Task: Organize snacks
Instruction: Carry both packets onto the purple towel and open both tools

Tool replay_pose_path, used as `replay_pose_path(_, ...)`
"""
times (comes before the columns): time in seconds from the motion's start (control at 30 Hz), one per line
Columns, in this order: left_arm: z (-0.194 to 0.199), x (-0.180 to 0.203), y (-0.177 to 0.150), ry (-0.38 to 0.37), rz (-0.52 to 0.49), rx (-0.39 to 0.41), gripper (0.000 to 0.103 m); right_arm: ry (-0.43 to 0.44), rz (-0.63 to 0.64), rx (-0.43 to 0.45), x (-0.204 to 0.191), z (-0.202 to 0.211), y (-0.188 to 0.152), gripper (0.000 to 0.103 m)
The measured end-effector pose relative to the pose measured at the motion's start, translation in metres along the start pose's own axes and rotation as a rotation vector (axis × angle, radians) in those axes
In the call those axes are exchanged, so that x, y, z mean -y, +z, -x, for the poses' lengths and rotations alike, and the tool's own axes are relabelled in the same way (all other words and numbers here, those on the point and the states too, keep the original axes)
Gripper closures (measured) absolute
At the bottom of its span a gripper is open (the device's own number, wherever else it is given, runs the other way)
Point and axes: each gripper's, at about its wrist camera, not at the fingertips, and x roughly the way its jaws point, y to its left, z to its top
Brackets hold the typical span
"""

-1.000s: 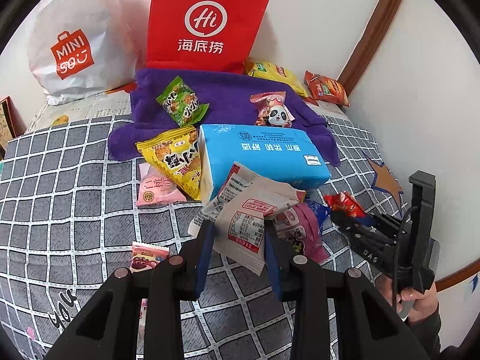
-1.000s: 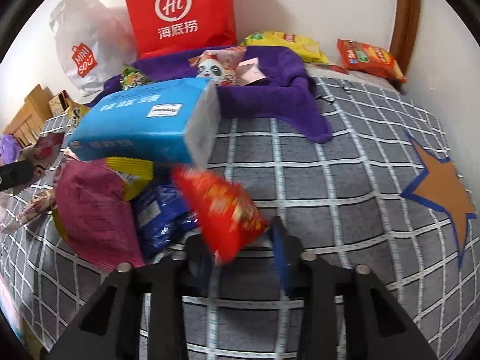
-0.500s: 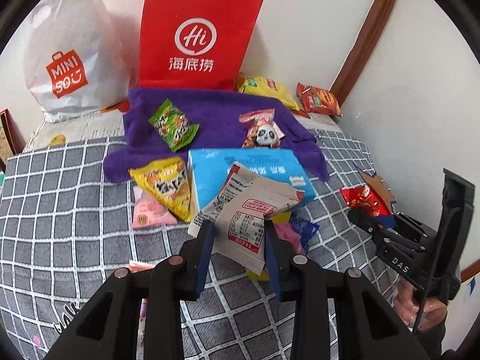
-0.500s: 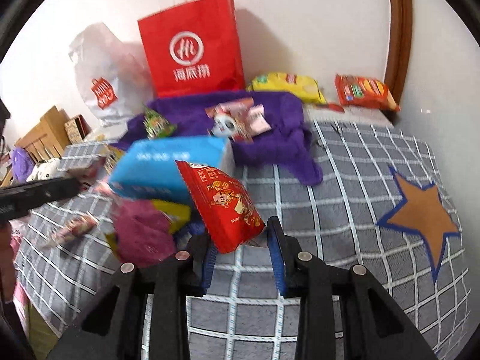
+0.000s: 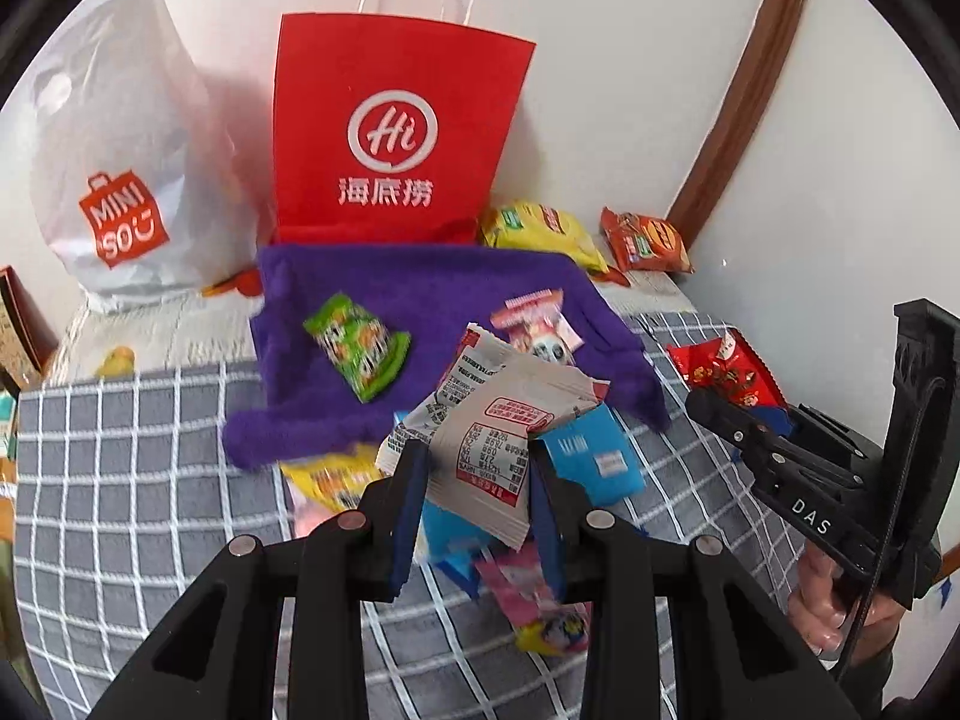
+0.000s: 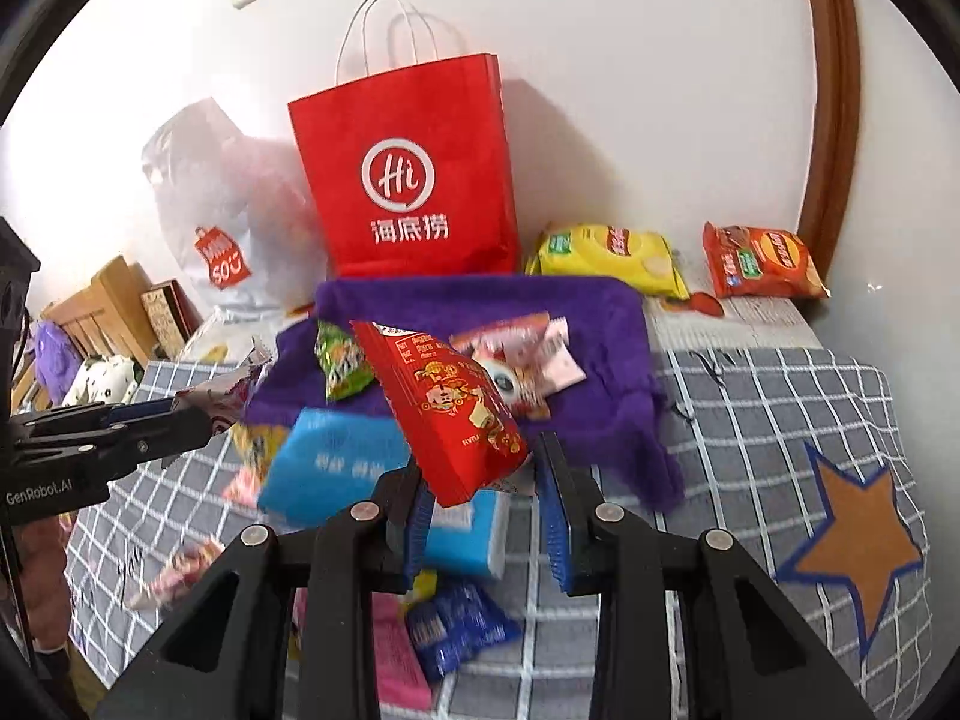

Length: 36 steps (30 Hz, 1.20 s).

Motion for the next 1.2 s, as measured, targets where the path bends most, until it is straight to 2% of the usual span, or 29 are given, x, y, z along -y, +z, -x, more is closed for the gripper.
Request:
replay_pose_path(0.33,-0.024,-0.025,0.045,0.018,-0.001,0.015,0.072,0.000,0.003,0.002,-0.008,-0.047,0.048,0.071)
replay_pose_path(0.63,-0.067,-0.045,0.078,0.023,0.006,-0.010,0.072,-0.042,-0.003,-0.010,0.005,-0.096,0.074,0.071)
replay_pose_path(0.87,-0.096,-0.053,0.090,0.021,0.009,-0.042,0.072,-0.062,-0.024,-0.041,0.017,-0.132,0.081,0.071)
replay_pose_path(1.2,-0.130,-0.057,0.087,0.020,0.004,-0.097,0.072,-0.074,-0.005,-0.100,0.015,-0.165,0.069,0.070)
